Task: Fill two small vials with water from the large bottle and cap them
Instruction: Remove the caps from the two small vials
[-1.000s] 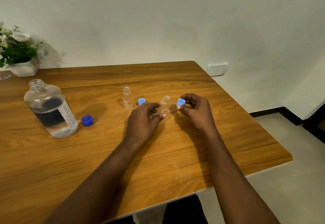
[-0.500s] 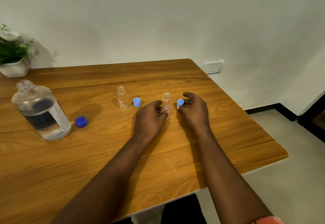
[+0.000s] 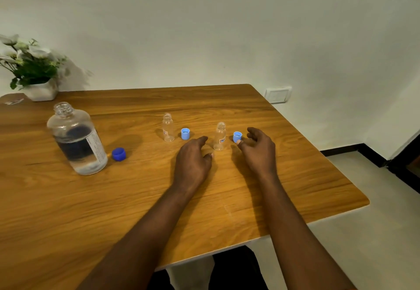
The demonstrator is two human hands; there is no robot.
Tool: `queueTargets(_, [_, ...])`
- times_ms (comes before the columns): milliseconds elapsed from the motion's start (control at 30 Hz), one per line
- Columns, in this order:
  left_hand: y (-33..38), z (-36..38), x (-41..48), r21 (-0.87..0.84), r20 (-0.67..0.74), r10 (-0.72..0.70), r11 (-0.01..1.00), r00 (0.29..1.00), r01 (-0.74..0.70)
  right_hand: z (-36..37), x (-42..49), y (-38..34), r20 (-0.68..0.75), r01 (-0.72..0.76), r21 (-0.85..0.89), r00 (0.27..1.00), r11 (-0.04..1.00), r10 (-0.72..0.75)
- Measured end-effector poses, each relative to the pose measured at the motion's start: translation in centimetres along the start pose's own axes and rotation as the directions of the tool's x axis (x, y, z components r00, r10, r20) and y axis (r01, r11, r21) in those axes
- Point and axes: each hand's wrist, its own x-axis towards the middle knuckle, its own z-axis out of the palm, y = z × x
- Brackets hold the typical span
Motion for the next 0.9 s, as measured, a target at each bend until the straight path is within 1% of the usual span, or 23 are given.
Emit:
queueTargets(133, [-0.3,-0.8,-0.9,0.000,-0.019,-0.022,1.000,1.000,0.022,-0.5,-1.4,-0.2,-0.062,0.006,0.018,0.998,1.000,-0.005])
queueTargets(233, [-0.6,-1.4,-1.7,0.004,-0.017,-0.021,1.000,1.000,0.022,-0.7,-2.8,-0.7,-0.067,0.041,0.035,0.997,0.999,-0.038])
queueTargets(300, [-0.8,-1.9,-2.3,0.000,-0.026,-0.025,1.000,0.999,0.025,-0.4,-3.9,-1.1,-0.030,0.081,0.026,0.996,0.996,-0.081])
queueTargets(367, [-1.1,-2.5,-2.9,0.001,-0.046,-0.030,1.000,0.998,0.030,0.3,-5.1,-1.7,0.041,0.130,0.016,0.991,0.991,-0.130])
queueTargets(533, [-1.9,-4.0,-3.8,-0.004,-0.090,-0.075,0.997,0.993,0.075,3.1,-7.3,-3.7,0.187,0.223,0.028,0.956,0.974,-0.224])
queueTargets(633, [-2.6,-4.9,-4.1,0.002,-0.116,-0.089,0.996,0.989,0.090,4.9,-7.7,-5.1,0.220,0.215,0.080,0.949,0.973,-0.227])
queueTargets(733, [-3.5,-6.1,-4.1,0.048,-0.146,-0.101,0.993,0.984,0.109,7.1,-7.7,-6.6,0.239,0.195,0.106,0.947,0.975,-0.215])
queueTargets(900, [-5.3,-7.9,-3.0,0.104,-0.195,-0.148,0.980,0.970,0.170,10.4,-6.9,-8.6,0.213,0.143,0.144,0.962,0.979,-0.171])
